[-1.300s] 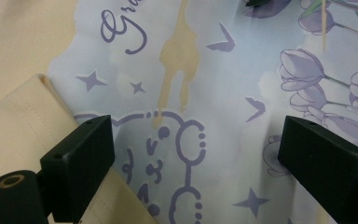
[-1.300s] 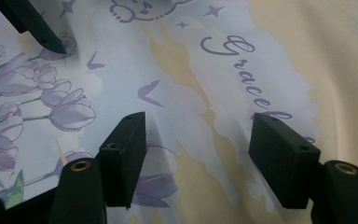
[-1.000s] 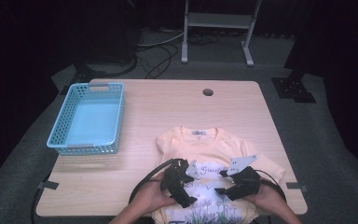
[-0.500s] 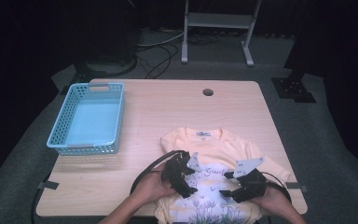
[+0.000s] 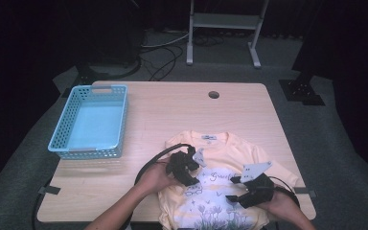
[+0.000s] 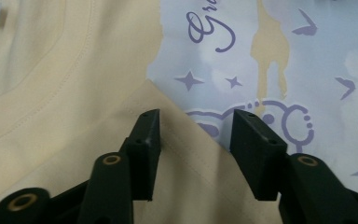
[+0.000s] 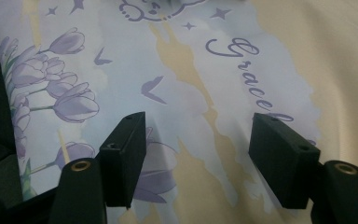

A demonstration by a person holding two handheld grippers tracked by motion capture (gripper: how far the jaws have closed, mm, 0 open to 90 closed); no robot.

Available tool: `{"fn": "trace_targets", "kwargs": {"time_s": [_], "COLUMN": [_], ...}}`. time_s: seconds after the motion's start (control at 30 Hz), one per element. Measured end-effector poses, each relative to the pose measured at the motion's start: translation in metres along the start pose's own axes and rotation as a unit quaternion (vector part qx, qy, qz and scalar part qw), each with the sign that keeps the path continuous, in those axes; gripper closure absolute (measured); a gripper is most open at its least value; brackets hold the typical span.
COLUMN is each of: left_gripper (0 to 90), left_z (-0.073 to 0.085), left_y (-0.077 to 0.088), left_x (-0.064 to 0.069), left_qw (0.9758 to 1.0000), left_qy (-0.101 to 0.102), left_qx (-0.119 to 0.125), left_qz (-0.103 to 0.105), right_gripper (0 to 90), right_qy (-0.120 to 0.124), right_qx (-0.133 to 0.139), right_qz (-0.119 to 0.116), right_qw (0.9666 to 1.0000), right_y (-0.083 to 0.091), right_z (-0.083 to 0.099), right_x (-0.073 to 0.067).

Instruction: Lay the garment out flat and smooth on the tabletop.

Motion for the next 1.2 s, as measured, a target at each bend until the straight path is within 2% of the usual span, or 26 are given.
{"fn": "trace_targets", "kwargs": {"time_s": [0.2, 0.4, 0.57, 0.83, 1.2], "left_gripper": [69.1, 83.3, 84.6, 84.6, 84.5], "left_z": [0.001, 0.004, 0.007, 0.012, 0.032], "left_y": [0.002, 0.004, 0.008, 0.025, 0.044], "left_x": [-0.003, -0.007, -0.007, -0.006, -0.005], "left_qw": [0.9998, 0.9996, 0.9996, 0.9997, 0.9999], "left_qy": [-0.006, -0.008, -0.013, -0.013, -0.007], "left_qx": [-0.003, -0.005, -0.011, 0.001, -0.002], "left_qz": [0.019, 0.026, 0.025, 0.023, 0.007], "right_gripper": [35.9, 35.9, 35.9, 35.8, 35.8], "right_qy": [0.001, -0.001, -0.003, -0.006, -0.014], "right_qx": [-0.002, -0.003, -0.003, -0.009, -0.015], "right_qz": [-0.001, 0.001, 0.003, 0.007, 0.014], "right_qw": [1.0, 1.0, 1.0, 0.9999, 0.9997], "right_y": [0.0, 0.0, 0.0, 0.0, -0.001], "right_z": [0.0, 0.0, 0.0, -0.001, -0.002], "right_x": [0.0, 0.0, 0.0, 0.0, -0.001]}}
Point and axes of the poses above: each handheld gripper's, and its own axes: y roughly backward along the jaws, z roughly out of its underside, x roughly to its right, the point moved 9 cm from there along -y, roughly forward along the jaws, and after that the axes turned 3 degrees about z, right-handed, at the moved point
